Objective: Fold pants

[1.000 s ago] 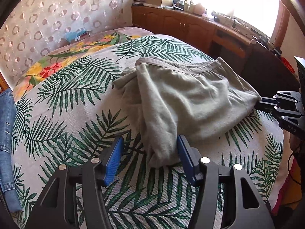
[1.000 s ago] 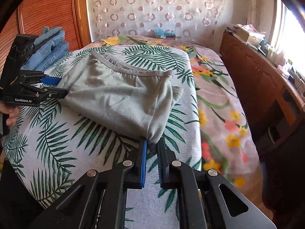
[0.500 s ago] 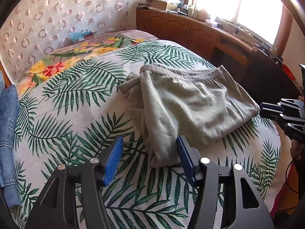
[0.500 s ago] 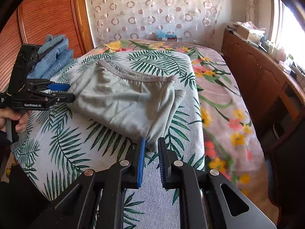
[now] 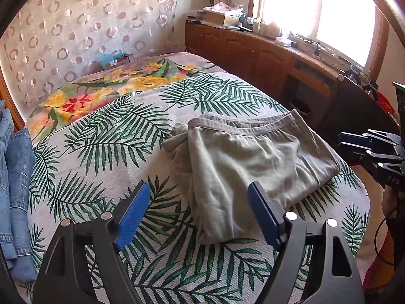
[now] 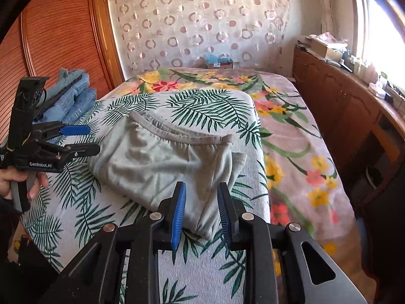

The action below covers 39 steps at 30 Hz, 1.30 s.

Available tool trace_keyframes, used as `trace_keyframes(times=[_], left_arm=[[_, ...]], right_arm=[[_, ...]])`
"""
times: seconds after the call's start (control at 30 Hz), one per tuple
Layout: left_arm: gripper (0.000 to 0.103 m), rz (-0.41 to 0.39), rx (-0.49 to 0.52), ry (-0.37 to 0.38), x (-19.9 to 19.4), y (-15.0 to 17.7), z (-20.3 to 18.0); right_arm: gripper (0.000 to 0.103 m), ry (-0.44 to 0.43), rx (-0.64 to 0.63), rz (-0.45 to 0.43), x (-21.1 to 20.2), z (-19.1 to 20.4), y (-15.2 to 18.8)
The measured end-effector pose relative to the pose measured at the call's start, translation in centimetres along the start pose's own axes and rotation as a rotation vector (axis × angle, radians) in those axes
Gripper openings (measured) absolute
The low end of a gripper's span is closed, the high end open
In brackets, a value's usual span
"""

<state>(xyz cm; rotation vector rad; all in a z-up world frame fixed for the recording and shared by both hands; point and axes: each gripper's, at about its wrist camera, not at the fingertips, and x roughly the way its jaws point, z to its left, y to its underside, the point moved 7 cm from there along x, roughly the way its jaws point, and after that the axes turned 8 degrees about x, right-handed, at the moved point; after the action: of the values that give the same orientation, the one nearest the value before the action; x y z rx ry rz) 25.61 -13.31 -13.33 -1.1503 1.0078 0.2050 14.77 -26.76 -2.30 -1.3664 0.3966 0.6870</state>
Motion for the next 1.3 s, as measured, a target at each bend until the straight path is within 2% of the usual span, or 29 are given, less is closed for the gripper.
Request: trace_keyframes(times=[0.07, 0.1, 0.17, 0.27, 0.5, 0.87, 1.07, 1.3], left_arm=[[0.081, -0.005, -0.006, 0.014, 0.1, -0.2, -0.1], [0.087, -0.007, -0.01, 0.017, 0.3, -0.3, 0.0], [0.088, -0.004, -0.011, -0.017, 0.6, -0.6, 0.2], [0.088, 0.004, -0.004, -0.018, 1.2, -0.7, 0.3], [0.088, 0.032, -0.024, -0.016, 3.5, -1.5, 1.2], [0.088, 0.107, -0.056, 0.034, 6.8, -1.3, 1.3], [0.09, 0.082, -0.028, 0.006, 7.1, -1.7, 1.0], [0.09, 0.065, -0.007, 0.019, 7.1, -1.7, 1.0]], right_arm=[[0.035, 0.003, 0.008, 0.002, 0.5, -0.2, -0.1], [0.039, 0.004, 0.012, 0.003, 0.7, -0.3, -0.3], [0.044, 0.006, 0.019, 0.006, 1.2, -0.6, -0.4], [0.05, 0.021, 0.024, 0.014, 1.9, -1.0, -0.7], [0.051, 0.037, 0.053, 0.05, 4.4, -1.7, -1.5], [0.051, 0.081, 0.09, 0.101, 7.5, -2.5, -2.2], [0.051, 0.083, 0.097, 0.082, 7.2, -2.6, -2.0], [0.055, 0.085, 0.077, 0.087, 7.2, -2.5, -1.8]])
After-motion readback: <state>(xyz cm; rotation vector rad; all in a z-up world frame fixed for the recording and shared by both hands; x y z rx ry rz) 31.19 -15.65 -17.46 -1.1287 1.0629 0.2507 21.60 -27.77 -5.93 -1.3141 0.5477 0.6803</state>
